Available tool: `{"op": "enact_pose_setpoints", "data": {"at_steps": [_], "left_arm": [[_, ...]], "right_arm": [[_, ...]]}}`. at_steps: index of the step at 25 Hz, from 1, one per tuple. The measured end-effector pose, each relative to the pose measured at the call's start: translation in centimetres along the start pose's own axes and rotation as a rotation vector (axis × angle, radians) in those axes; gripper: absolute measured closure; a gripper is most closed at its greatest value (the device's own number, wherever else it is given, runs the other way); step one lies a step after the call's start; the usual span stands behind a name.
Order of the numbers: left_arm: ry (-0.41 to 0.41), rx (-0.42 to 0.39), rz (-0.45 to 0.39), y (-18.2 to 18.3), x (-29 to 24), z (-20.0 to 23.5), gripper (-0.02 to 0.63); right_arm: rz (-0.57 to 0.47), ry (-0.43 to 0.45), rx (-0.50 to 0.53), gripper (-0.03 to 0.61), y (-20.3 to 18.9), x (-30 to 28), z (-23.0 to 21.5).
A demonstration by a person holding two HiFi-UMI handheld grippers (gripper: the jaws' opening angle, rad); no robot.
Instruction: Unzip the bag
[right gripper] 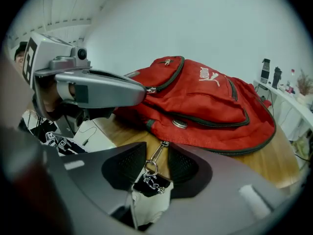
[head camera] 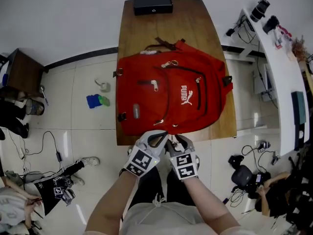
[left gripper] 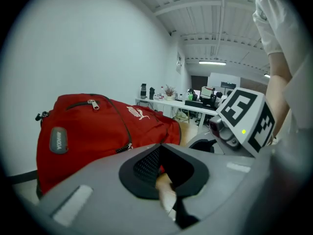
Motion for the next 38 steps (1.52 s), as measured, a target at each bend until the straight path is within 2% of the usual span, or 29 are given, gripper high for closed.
{"op": "enact_pose_setpoints", "data": {"at_steps": [1,2,4,7,10,14,17,20,26,32,38], "left_arm": [[-0.013,0.006,0.02,-0.1,-0.5,-0.3,0.607],[-0.025,0.012,0.035,0.0,-1.0,-0.5,0.607],[-0.043,0.03,0.055,0.2,-2.0,-0.7,0.607],[-0.046,0.1,0.079,-0.5,-3.7,-0.7,0.607],[-0.017,0.181,0.098,-2.0,-5.2,-0.9,0.607],[0.06,0.237,0.13,-3.2,-6.0,-0.6,0.607],[0.086,0.25,0.146,-3.5,-6.1,-0.7,0.607],[0.096,0.225,0.161,-3.6,-6.2,-0.4,0.607],[0.123,0.219,0.195,-3.8,-6.3,-0.2,0.607],[0.168,0.197,0.201,-3.8,-6.9,-0.1,0.607],[0.167,0.222,0.227,-3.7,-6.9,-0.1,0.607]], "right_arm": [[0.002,-0.004,-0.01,0.458,-0.4,-0.1,0.0],[0.002,-0.004,-0.02,0.531,-0.7,0.0,-0.2],[0.005,0.014,-0.043,0.566,-1.0,0.3,-0.9],[0.032,0.09,-0.075,0.568,-1.1,0.4,-2.0],[0.06,0.153,-0.049,0.568,-1.2,0.9,-2.6],[0.098,0.19,0.007,0.566,-1.1,1.7,-3.8],[0.132,0.195,0.045,0.566,-1.8,2.6,-5.2],[0.144,0.181,0.083,0.566,-1.8,3.2,-7.4],[0.198,0.108,0.067,0.566,-3.1,5.5,-13.7],[0.218,0.078,0.102,0.566,-2.4,6.4,-17.0],[0.227,0.0,0.082,0.566,-1.8,7.4,-21.4]]}}
Point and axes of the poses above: the fingertips, and each gripper's own axes: x backward along the fingers, z to its left, y out of its top, the point moved 4 cm from there along x, backward along the fingers, and after that the axes turned 1 degree about y, right-handed, at the moved point
